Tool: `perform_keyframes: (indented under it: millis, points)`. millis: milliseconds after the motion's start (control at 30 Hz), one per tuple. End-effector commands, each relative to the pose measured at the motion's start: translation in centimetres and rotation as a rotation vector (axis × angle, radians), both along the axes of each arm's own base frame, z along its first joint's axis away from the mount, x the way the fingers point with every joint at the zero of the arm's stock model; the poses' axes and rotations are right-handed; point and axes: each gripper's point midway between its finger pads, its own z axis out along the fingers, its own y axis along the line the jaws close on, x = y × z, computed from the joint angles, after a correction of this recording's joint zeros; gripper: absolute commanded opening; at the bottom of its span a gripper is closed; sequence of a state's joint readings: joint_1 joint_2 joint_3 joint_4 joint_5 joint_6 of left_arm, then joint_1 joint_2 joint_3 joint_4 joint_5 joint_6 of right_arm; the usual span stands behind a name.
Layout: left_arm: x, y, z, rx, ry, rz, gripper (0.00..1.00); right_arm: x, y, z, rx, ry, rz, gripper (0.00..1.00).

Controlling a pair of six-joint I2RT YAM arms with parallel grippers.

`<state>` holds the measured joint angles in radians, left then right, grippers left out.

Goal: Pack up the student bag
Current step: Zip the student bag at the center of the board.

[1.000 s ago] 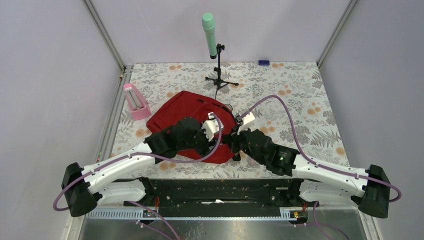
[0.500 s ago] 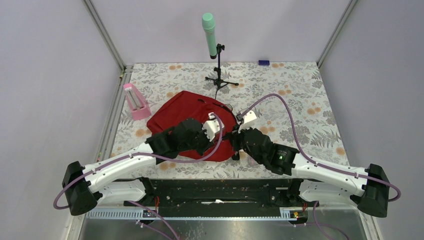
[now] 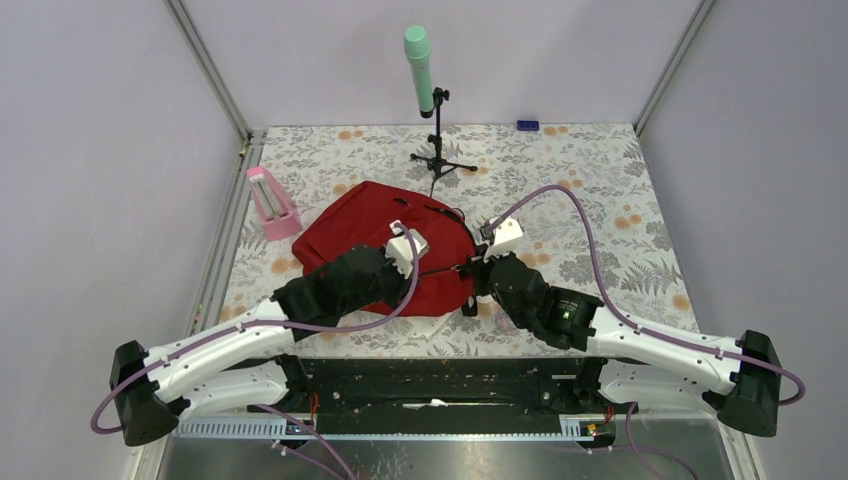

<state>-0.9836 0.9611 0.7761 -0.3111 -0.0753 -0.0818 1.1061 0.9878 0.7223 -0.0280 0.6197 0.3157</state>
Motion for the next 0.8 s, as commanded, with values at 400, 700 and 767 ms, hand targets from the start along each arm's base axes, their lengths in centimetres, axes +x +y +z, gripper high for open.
perform_keyframes:
  millis: [400,700,767]
  points:
    - [1.9,5.8,1.7,-0.01,-0.086,0.298,0.0,2.1,-4.3,0.9,-0.021,-0.043,-0.19,0.0]
    - [2.0,7.8,2.2,-0.008,-0.091,0.385,0.0,2.7,-6.5,0.1,-0.013,-0.022,-0.243,0.0]
    - [2.0,8.1,2.4,-0.013,-0.097,0.394,0.0,2.7,-6.7,0.0,-0.009,-0.018,-0.247,0.0]
